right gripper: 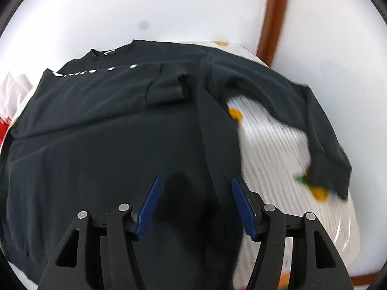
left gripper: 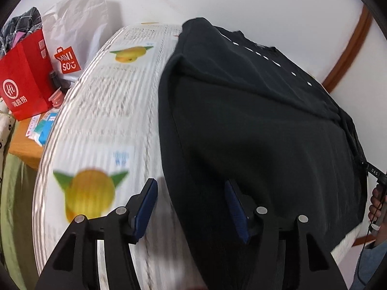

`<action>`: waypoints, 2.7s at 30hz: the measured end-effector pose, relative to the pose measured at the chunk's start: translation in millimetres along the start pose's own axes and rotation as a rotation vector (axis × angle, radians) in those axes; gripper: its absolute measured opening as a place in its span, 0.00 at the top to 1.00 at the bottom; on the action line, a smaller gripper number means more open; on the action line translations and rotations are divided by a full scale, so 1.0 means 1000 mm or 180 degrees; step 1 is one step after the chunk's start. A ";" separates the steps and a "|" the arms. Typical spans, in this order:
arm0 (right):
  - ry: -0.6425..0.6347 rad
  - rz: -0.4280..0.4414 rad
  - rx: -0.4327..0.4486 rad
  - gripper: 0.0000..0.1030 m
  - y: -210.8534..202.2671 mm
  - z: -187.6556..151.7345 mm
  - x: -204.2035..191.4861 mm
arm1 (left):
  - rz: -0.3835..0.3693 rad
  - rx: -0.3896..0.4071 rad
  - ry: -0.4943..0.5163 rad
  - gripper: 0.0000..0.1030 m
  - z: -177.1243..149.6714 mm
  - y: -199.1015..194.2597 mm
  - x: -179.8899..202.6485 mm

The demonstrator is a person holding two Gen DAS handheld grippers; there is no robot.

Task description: Fold small clothes

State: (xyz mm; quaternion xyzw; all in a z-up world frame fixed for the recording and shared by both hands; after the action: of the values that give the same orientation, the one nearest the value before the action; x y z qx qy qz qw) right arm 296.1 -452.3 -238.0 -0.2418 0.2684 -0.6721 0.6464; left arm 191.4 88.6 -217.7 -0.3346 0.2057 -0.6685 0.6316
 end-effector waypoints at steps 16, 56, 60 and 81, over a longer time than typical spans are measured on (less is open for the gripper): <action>0.0310 0.0356 0.0072 0.86 -0.044 -0.066 0.001 | 0.0250 0.0138 0.0090 0.93 -0.026 -0.019 0.013; 0.0562 -0.0694 0.0156 0.36 0.034 0.002 0.189 | 0.0520 0.0296 0.0130 0.42 0.053 0.019 0.041; 0.0427 -0.0814 0.0055 0.36 0.059 0.007 0.188 | 0.0548 0.0211 0.0095 0.42 0.053 0.032 0.043; 0.0451 -0.0365 0.0634 0.95 -0.011 0.111 0.101 | 0.0551 0.0243 0.0078 0.42 0.044 0.025 0.012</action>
State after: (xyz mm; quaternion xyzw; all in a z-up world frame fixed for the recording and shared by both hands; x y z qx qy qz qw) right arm 357.5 -557.9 -151.1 -0.1433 0.2310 -0.7466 0.6071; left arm 240.4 80.7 -202.9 -0.2830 0.2159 -0.6229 0.6967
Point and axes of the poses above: each gripper's, at about its wrist camera, not at the fingertips, and y roughly the way its jaws point, x to its right, z to its top, the point moved 6 cm from there along y, roughly the way its jaws point, and after that the axes turned 14 degrees about x, right-handed, at the moved point
